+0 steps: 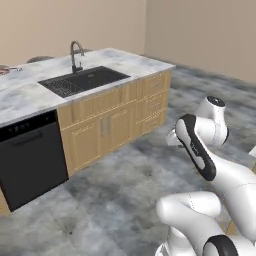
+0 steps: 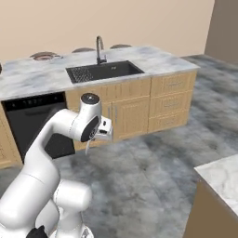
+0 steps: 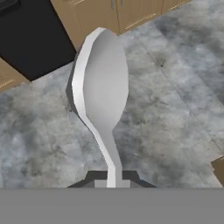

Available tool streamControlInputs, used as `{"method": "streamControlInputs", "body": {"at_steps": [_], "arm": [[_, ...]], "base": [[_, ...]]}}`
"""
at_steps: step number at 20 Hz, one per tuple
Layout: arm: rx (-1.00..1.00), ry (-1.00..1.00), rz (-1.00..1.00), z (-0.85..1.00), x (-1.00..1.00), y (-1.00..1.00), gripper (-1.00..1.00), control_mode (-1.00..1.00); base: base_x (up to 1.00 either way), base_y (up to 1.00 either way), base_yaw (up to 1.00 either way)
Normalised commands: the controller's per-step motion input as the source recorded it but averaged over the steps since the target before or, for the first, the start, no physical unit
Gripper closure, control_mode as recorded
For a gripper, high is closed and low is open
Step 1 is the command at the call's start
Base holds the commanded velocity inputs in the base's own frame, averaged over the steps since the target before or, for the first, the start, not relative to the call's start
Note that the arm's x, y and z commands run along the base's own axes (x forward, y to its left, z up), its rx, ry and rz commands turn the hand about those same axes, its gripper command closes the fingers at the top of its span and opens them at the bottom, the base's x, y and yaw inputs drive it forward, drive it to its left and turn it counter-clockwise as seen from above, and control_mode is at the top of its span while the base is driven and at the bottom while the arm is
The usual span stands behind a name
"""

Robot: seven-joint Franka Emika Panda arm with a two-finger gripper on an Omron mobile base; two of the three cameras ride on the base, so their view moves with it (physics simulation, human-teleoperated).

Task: Take the fork and place it on the left side of the plate. Then take the spoon and place it on the right side of the plate. Make sure they're directly next to the plate.

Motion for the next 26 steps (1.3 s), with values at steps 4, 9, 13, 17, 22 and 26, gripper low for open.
{"method": "streamControlInputs", "body": {"at_steps": [4,9,13,17,22,26], "arm": [[0.00,0.00,0.00,0.00,0.00,0.00,1.00,1.00],[0.00,0.00,0.00,0.00,0.00,0.00,1.00,1.00],[0.00,0.00,0.00,0.00,0.00,0.00,1.00,1.00],[0.00,0.00,0.00,0.00,0.00,0.00,1.00,1.00],[0.00,0.00,0.00,0.00,0.00,0.00,1.00,1.00],[0.00,0.00,0.00,0.00,0.00,0.00,1.00,1.00]], "base": [[1.00,0.46,-0.22],[1.00,0.41,-0.23],[1.00,0.23,-0.26],[1.00,0.05,-0.29],[1.00,0.00,-0.36],[1.00,0.00,-0.45]]}}
